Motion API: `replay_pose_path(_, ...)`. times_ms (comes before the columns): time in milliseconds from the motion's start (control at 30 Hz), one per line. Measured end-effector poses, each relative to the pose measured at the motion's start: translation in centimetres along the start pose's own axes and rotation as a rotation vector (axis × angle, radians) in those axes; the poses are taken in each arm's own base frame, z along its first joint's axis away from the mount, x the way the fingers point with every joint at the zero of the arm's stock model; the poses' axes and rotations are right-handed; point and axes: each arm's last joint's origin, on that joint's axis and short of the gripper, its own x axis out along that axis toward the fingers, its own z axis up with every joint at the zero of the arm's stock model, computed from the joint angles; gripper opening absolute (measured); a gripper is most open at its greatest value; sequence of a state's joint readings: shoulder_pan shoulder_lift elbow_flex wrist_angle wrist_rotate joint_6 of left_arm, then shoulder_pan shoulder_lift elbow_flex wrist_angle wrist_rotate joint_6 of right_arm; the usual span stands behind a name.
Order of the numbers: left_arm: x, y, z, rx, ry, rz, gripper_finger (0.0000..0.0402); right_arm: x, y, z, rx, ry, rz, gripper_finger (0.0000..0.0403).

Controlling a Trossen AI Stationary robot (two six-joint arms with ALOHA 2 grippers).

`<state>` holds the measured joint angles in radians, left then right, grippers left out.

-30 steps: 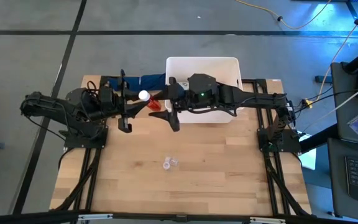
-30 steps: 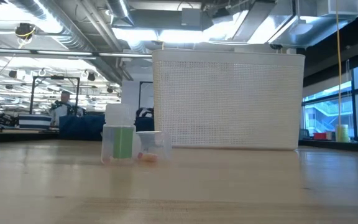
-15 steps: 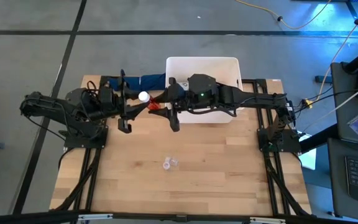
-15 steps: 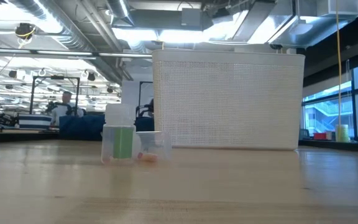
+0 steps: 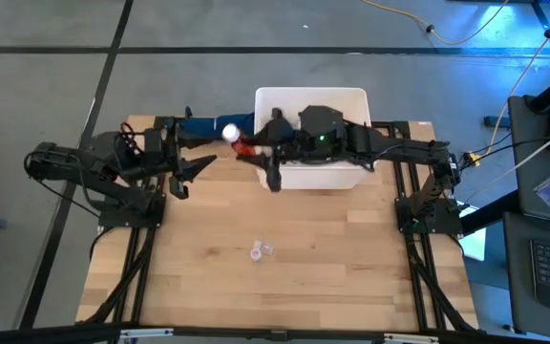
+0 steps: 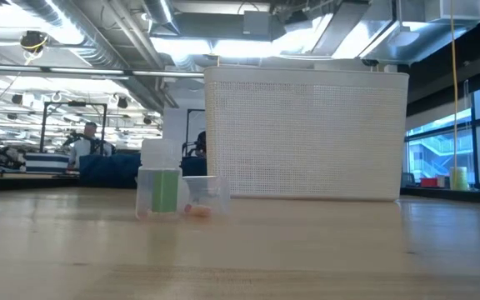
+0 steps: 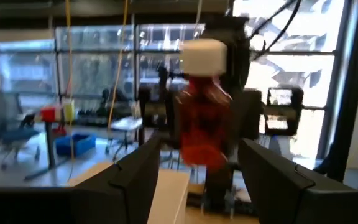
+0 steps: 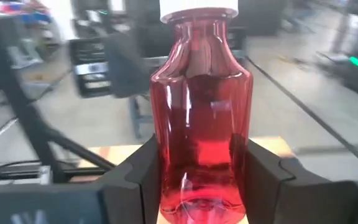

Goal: Pick & place medical supplies in basket/bin
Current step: Put the red pill bottle into the white bin

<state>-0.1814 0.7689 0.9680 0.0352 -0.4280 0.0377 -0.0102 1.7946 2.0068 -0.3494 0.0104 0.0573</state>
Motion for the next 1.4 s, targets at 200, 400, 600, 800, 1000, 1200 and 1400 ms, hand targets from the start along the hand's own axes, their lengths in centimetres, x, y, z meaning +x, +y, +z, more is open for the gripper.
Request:
replay_pose_path(200, -0.9, 0.5, -1.1, -0.085, 0.129, 0.051, 0.0212, -2.0, -4.1, -0.8, 0.043, 0.168, -0.396, 0.016)
replay_pose_path(400, -0.8, 0.4, -2.6, -0.121, 0.259, 0.074, 0.0212, -5.0, -10.2, -4.1, 0.28, 0.473, -0.784, 0.0162)
replay_pose_path(600, -0.3, 0.2, -3.5, -0.124, 0.327, 0.085, 0.0212, -7.5, -15.0, -7.2, 0.461, 0.739, -1.013, 0.0164)
replay_pose_path(800, 0.3, -0.2, -4.1, -0.114, 0.353, 0.079, 0.0212, -8.3, -18.2, -9.5, 0.529, 0.921, -1.099, 0.0165)
replay_pose_path(1000, 0.5, -0.4, -4.5, -0.139, 0.391, 0.06, 0.0212, -6.9, -20.5, -12.3, 0.532, 1.069, -1.077, 0.0166)
replay_pose_path(1200, 0.5, -0.4, -5.0, -0.191, 0.424, 0.08, 0.0212, -5.0, -22.8, -15.9, 0.55, 1.186, -1.088, 0.0166)
replay_pose_path(1400, 0.6, -0.4, -5.4, -0.199, 0.454, 0.091, 0.0212, -3.5, -25.2, -20.4, 0.599, 1.346, -1.06, 0.0166)
